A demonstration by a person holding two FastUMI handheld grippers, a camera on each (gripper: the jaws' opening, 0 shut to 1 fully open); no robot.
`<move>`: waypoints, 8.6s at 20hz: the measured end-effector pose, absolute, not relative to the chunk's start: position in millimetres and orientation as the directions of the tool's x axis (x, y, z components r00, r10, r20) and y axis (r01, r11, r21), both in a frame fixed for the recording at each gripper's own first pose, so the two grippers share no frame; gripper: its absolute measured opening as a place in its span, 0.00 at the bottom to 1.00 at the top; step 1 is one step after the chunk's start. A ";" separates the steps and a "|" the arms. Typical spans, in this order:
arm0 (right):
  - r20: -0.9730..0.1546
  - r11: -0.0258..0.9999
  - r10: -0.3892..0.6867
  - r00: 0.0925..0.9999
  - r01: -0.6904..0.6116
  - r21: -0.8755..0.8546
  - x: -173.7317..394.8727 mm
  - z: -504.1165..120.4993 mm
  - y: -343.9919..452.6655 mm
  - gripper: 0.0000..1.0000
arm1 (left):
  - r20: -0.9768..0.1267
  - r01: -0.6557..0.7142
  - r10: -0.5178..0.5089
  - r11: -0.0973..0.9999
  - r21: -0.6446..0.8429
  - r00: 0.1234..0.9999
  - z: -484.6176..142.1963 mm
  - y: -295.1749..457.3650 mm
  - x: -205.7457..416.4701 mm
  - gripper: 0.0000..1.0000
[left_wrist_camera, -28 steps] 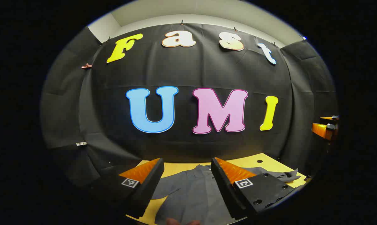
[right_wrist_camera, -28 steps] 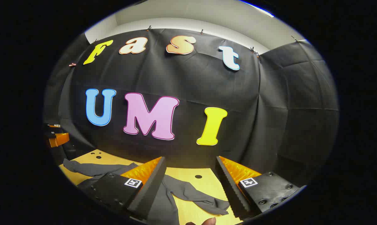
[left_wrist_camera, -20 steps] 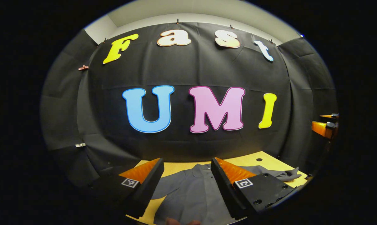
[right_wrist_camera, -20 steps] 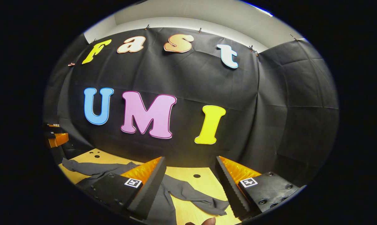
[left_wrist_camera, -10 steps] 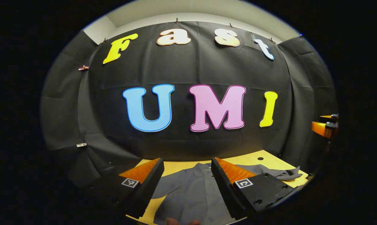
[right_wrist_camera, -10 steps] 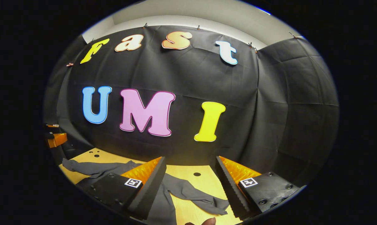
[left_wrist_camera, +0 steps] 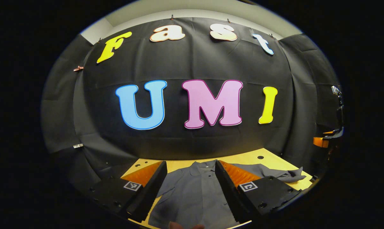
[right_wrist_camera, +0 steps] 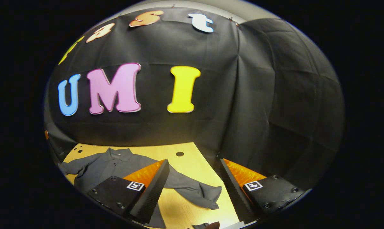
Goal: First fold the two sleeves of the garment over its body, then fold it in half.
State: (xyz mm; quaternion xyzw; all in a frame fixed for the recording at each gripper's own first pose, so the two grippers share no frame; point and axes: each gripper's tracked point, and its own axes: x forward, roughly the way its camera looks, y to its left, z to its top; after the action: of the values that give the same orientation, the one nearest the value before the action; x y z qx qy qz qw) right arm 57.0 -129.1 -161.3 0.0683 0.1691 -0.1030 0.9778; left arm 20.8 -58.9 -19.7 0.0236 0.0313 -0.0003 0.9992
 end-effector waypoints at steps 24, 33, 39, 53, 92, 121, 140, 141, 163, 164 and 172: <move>-0.770 0.935 -0.144 0.622 0.339 0.100 106.1 -459.7 -177.1 0.95 | -0.203 -0.127 0.136 0.990 0.056 0.970 -64.6 -109.9 69.0 0.94; -0.599 0.920 -0.052 0.799 0.271 0.282 169.2 -391.2 -180.8 0.06 | -0.196 -0.143 0.155 0.987 0.076 0.968 -59.9 -98.6 61.7 0.94; -0.432 0.949 -0.069 0.899 0.192 0.249 172.8 -297.6 -183.9 0.06 | -0.176 -0.119 0.124 0.992 0.043 0.977 -61.9 -78.6 48.6 0.94; -0.209 0.990 -0.080 0.975 0.103 0.100 116.2 -125.1 -42.5 0.06 | -0.130 -0.067 0.065 0.998 -0.006 0.989 -71.8 44.5 16.9 0.94; -0.541 0.928 0.362 0.759 -0.349 0.131 175.2 -320.4 429.7 0.11 | -0.443 -0.434 0.422 0.897 0.079 0.791 -347.0 388.7 58.3 0.93; -0.486 0.900 0.435 0.758 -0.352 0.257 124.5 -249.3 328.0 0.81 | -0.541 -0.377 0.379 0.918 0.120 0.750 -357.9 369.7 87.0 0.05; -0.501 0.954 0.285 0.817 -0.192 0.230 93.3 -262.9 117.2 0.81 | -0.192 -0.185 0.206 0.975 0.125 0.960 -120.4 146.8 167.7 0.05; -0.507 0.956 0.279 0.815 -0.184 0.230 93.1 -267.2 108.2 0.81 | -0.195 -0.157 0.176 0.982 0.110 0.965 -120.5 126.3 172.2 0.05; -0.652 0.963 0.222 0.725 -0.058 0.263 107.9 -373.5 -11.1 0.81 | -0.495 0.130 -0.114 0.992 -0.003 0.861 -306.1 -181.0 233.7 0.09; -0.656 0.963 0.222 0.721 -0.057 0.263 108.5 -377.7 -13.3 0.81 | -0.506 0.128 -0.107 0.992 0.007 0.856 -315.0 -185.8 235.7 0.02; -0.677 0.960 0.232 0.699 -0.055 0.273 113.9 -392.6 -19.1 0.81 | -0.566 0.166 -0.124 0.986 0.022 0.815 -361.7 -214.1 232.7 0.17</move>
State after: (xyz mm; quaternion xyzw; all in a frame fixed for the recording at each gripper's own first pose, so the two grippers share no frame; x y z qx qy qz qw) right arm 113.9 -19.1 -392.6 0.1168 0.3802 0.0785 0.9141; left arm 232.7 -214.1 -361.7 0.0350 0.2944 -0.0762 0.9520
